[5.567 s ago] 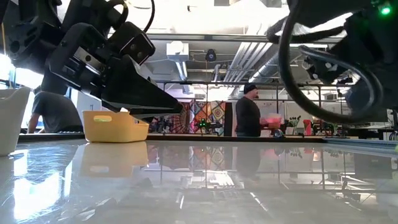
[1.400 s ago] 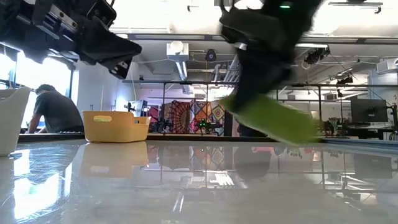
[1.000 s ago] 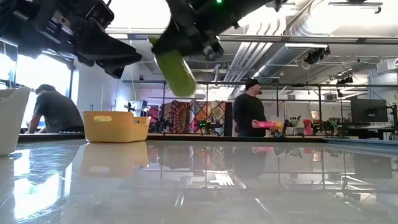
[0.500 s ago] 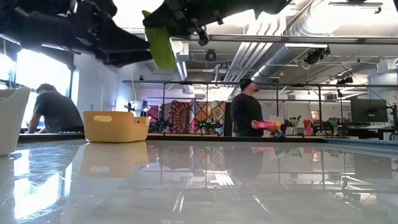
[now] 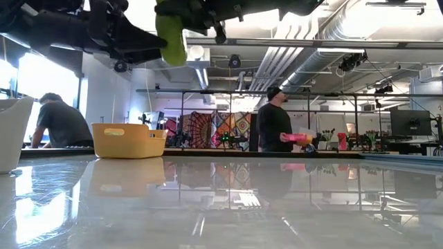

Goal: Sort produce into baskets
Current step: Put the green cucumber into the yellow bin, then return to Home Position

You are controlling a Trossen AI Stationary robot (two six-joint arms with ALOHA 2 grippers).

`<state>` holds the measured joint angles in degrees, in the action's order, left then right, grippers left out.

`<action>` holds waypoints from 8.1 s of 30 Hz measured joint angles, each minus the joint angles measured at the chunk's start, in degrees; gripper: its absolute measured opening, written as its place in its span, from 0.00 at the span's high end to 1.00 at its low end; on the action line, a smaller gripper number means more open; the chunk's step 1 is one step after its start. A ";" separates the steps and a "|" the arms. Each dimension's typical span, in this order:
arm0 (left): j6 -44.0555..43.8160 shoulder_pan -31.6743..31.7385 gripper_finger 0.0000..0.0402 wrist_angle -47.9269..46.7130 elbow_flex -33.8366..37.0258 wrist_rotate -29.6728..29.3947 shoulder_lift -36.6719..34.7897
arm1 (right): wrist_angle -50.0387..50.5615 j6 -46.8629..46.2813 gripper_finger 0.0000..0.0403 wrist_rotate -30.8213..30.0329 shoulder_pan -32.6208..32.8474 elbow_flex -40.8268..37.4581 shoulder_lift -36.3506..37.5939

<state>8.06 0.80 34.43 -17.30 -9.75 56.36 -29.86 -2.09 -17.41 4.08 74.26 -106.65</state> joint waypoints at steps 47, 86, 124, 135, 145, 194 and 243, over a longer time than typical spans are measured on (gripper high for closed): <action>-11.47 14.34 0.65 -40.09 -16.43 5.01 -1.09 | 23.23 9.63 0.59 -20.89 -2.50 -0.07 13.80; -16.54 47.58 0.45 -67.52 -34.34 13.50 23.69 | 45.57 0.57 1.00 -13.79 -8.59 -0.09 14.71; -8.68 23.77 0.55 -4.13 -1.02 19.90 -0.65 | 7.25 9.22 1.00 5.86 -11.75 -32.88 20.29; -2.18 13.84 0.77 6.27 3.89 19.83 -1.09 | 6.56 6.93 1.00 9.20 -11.04 -50.55 42.18; -2.27 12.74 0.98 14.30 7.69 21.54 -1.03 | 6.02 4.55 1.00 11.94 -11.21 -66.66 66.30; -3.90 10.93 1.00 -25.45 16.61 14.83 -55.98 | 27.95 5.07 1.00 10.37 -11.81 -73.71 106.38; -17.43 10.47 1.00 -33.54 16.57 6.51 -49.77 | 26.97 7.06 1.00 2.82 -22.10 -73.71 106.29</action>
<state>-9.37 11.27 0.89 -0.73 -3.23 6.59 -2.90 4.97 -14.59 -18.02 0.56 -0.36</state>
